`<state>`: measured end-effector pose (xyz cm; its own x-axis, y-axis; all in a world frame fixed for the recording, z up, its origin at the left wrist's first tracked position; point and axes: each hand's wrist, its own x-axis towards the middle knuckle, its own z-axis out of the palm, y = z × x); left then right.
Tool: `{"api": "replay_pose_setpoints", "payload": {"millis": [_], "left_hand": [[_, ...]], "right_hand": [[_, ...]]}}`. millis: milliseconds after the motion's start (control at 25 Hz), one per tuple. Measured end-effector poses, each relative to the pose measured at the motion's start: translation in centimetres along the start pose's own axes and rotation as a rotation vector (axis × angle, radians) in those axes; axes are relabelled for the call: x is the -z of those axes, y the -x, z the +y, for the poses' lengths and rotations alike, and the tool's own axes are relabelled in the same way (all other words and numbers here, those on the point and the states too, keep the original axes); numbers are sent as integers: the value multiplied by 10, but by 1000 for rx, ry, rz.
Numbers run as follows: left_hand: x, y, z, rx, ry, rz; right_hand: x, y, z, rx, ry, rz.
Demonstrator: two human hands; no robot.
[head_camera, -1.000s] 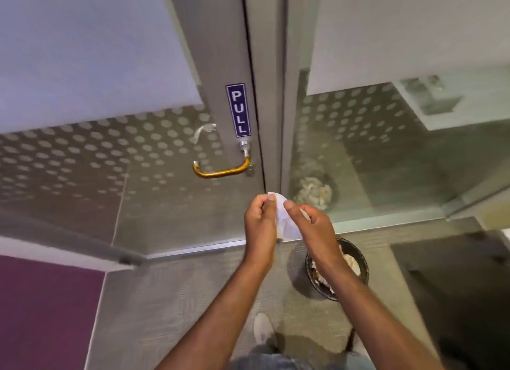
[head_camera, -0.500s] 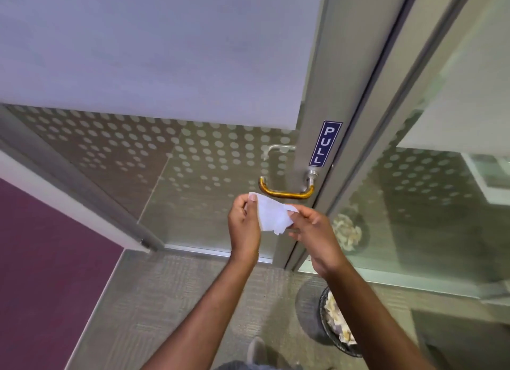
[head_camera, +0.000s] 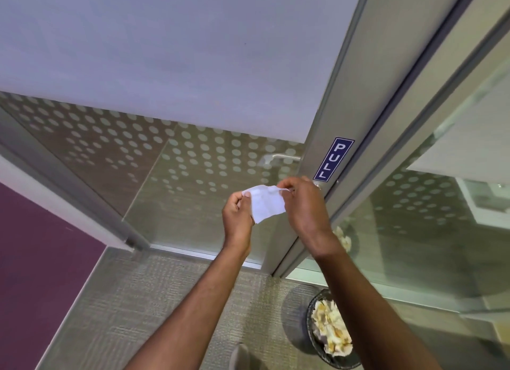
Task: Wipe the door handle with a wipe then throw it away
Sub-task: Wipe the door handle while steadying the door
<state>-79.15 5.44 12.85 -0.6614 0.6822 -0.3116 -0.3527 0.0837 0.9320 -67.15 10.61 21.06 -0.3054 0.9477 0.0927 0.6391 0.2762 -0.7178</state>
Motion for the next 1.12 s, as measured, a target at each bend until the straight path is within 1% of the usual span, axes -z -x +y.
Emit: {"api": "replay_pose_setpoints", "payload": {"millis": [80, 120, 200, 240, 320, 400, 480, 560, 640, 760, 800, 840, 920, 960, 1040, 1120], "left_hand": [[2, -4, -2, 15, 4, -19], [2, -6, -4, 19, 0, -31], [2, -8, -6, 29, -9, -54], [3, -9, -7, 36, -8, -62], [4, -10, -7, 56, 31, -80], [5, -12, -7, 85, 77, -106], [8, -16, -7, 93, 78, -126], [11, -20, -5, 65, 35, -143], [15, -24, -1, -5, -77, -144], [21, -26, 11, -187, -278, -116], [23, -25, 17, -277, -361, -117], [25, -22, 25, -389, -457, -123], [27, -20, 43, -670, -634, -135], [28, -20, 52, -825, -709, -136], [26, -25, 71, -1127, -852, -109], [20, -35, 89, -1366, -971, -73]], "right_hand": [[-3, -2, -4, 46, 296, -29], [-5, -1, -7, 46, 432, -13], [-16, 9, -18, 55, 577, 75], [-24, 16, -23, 78, 608, 95], [-43, 25, -33, 92, 659, 27], [-61, 25, -38, 3, 708, -73], [-69, 18, -42, -75, 747, -109], [-76, 13, -39, -67, 801, -106], [-80, 9, -37, -81, 832, -114], [-82, -2, -34, -112, 821, -73], [-82, -6, -34, -133, 806, -66], [-81, -10, -34, -145, 806, -94], [-78, -14, -35, -128, 842, -175], [-78, -14, -34, -108, 842, -191], [-78, -8, -34, -97, 771, -116], [-82, 2, -31, -117, 717, -34]]}}
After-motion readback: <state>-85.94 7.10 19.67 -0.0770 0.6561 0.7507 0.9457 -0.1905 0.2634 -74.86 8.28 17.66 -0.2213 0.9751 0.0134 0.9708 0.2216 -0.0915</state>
